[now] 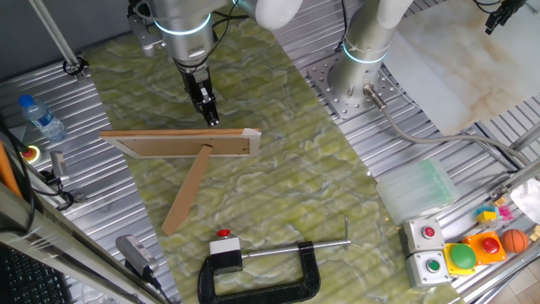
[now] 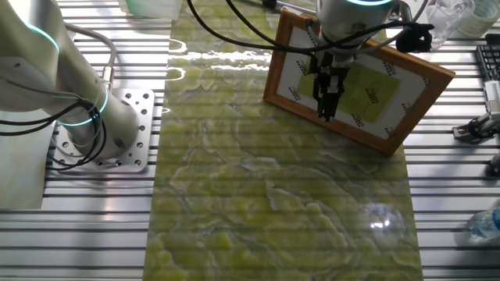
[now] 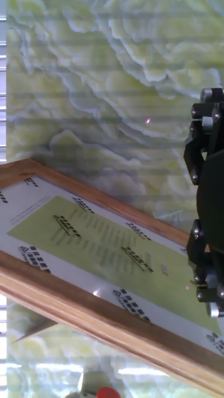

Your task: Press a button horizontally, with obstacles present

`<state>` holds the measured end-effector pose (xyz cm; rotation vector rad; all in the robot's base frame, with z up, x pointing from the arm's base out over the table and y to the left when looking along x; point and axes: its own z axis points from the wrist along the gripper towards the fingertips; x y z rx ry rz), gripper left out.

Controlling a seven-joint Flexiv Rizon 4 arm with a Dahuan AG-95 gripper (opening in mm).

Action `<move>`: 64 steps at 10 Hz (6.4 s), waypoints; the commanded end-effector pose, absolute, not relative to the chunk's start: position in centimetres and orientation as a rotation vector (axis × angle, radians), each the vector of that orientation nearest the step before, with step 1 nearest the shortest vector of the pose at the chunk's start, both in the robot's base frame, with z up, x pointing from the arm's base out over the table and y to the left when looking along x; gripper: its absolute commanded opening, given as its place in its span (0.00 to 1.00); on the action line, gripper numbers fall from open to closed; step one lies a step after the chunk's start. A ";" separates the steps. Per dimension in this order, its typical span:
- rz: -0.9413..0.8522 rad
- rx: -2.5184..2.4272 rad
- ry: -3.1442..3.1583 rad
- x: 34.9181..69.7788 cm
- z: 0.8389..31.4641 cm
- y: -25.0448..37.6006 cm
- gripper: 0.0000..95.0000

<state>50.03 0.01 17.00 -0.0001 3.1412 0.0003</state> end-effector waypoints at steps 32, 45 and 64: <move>-0.021 -0.542 3.072 50.6 16.9 -0.1 0.00; -0.021 -0.537 3.073 50.5 17.0 -0.2 0.00; -0.022 -0.534 3.073 50.5 17.1 -0.1 0.00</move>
